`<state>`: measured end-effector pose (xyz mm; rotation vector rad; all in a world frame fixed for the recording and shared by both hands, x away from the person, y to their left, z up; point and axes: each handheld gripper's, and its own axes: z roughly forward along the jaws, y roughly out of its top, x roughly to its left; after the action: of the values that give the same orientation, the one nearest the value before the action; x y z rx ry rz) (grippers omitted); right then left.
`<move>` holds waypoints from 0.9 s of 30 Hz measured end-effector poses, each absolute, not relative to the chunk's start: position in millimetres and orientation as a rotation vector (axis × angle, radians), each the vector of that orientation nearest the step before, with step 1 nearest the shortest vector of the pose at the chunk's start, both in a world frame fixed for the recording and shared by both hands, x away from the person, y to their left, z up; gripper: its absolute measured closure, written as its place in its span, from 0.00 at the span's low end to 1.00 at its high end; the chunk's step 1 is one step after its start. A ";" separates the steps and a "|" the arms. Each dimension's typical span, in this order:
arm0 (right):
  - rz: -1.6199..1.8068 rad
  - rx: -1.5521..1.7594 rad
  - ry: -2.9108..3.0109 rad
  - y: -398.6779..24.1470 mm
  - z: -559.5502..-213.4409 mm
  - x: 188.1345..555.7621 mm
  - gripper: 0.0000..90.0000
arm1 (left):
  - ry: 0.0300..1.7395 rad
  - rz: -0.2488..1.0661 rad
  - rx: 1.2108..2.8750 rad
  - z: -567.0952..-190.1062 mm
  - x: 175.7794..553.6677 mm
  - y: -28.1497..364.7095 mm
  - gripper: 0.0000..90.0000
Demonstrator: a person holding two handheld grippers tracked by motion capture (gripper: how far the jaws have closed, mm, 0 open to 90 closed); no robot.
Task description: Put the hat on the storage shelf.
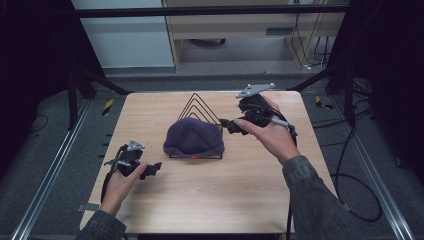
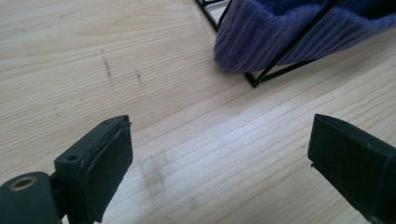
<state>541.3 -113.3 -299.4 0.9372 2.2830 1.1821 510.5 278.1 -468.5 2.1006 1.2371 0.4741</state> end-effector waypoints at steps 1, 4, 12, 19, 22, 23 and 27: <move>1.184 0.940 2.277 -117.6 -300.0 540.1 0.09 | 1.245 0.476 2.096 -469.0 510.7 279.8 0.07; 1.184 0.970 2.253 -132.0 -304.8 536.4 0.09 | 1.261 0.490 2.091 -469.8 511.8 285.3 0.06; 1.170 1.073 2.196 -167.5 -331.8 525.7 0.12 | 1.283 0.478 2.093 -473.0 512.7 290.9 0.06; 1.166 1.185 2.199 -190.5 -375.3 511.8 0.13 | 1.290 0.461 2.115 -477.1 512.6 289.3 0.06; 1.162 1.235 2.208 -197.1 -396.7 505.6 0.12 | 1.293 0.427 2.102 -478.3 512.2 290.1 0.06; 1.162 1.249 2.210 -198.8 -402.1 504.1 0.12 | 1.297 0.430 2.106 -479.2 511.9 290.3 0.06; 1.145 1.324 2.206 -207.0 -430.3 498.7 0.12 | 1.307 0.414 2.129 -483.3 512.0 290.0 0.06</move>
<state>498.7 -207.0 -430.3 1.3242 2.2065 1.1451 512.0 290.0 -483.3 2.1294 1.3069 0.4136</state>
